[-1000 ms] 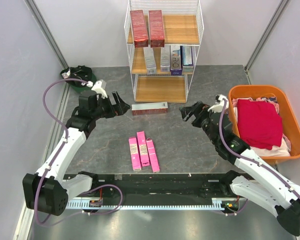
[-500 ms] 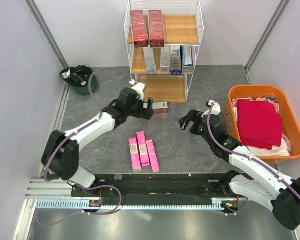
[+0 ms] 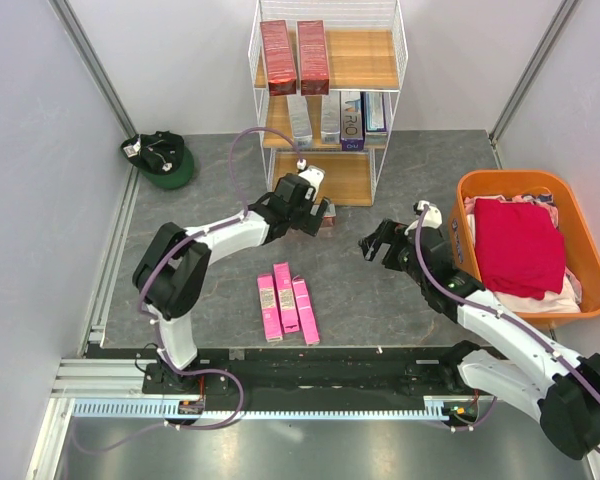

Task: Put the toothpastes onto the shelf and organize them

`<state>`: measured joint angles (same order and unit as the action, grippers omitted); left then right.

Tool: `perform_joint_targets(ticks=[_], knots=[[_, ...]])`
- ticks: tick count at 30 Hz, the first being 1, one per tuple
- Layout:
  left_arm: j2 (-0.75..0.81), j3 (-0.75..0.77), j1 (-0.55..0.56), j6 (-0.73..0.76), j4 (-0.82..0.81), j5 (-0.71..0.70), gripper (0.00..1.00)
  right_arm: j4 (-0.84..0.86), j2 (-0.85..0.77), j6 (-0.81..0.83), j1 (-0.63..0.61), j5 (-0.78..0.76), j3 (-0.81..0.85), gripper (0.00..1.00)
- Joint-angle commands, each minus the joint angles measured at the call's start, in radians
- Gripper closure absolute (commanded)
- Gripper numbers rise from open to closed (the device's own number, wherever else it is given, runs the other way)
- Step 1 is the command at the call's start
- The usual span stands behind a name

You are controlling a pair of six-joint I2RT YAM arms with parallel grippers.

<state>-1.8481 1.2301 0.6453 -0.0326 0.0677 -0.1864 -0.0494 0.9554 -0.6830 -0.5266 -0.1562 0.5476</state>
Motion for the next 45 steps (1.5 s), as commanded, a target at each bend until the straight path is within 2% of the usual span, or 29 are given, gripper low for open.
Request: perform_joint_targets(ticks=[1, 6, 11, 17, 25, 36, 42, 45], knots=[[-0.052, 0.061, 0.011, 0.068, -0.063, -0.088, 0.0, 0.014, -0.006, 0.007, 0.013, 0.029, -0.018, 0.02], [-0.092, 0.085, 0.011, 0.063, -0.065, -0.114, 0.0, 0.006, -0.027, 0.002, 0.017, 0.038, -0.028, 0.02], [-0.099, 0.078, 0.013, 0.051, -0.054, -0.053, 0.03, -0.006, -0.046, 0.003, 0.02, 0.038, -0.032, 0.02], [-0.066, 0.014, 0.031, 0.013, -0.049, 0.024, 0.13, -0.007, -0.052, 0.002, 0.023, 0.04, -0.035, 0.02], [-0.008, -0.124, 0.086, -0.036, -0.092, 0.042, 0.17, -0.007, -0.055, 0.003, 0.025, 0.044, -0.034, 0.02], [0.153, -0.389, 0.237, -0.147, -0.198, -0.068, 0.17, -0.013, -0.072, -0.001, 0.025, 0.043, -0.037, 0.02], [0.306, -0.458, 0.237, -0.139, -0.256, -0.154, 0.12, -0.007, -0.05, 0.0, 0.025, 0.052, -0.031, 0.02], [0.326, -0.445, 0.231, -0.115, -0.255, -0.173, 0.09, -0.003, -0.044, 0.0, 0.025, 0.053, -0.034, 0.02]])
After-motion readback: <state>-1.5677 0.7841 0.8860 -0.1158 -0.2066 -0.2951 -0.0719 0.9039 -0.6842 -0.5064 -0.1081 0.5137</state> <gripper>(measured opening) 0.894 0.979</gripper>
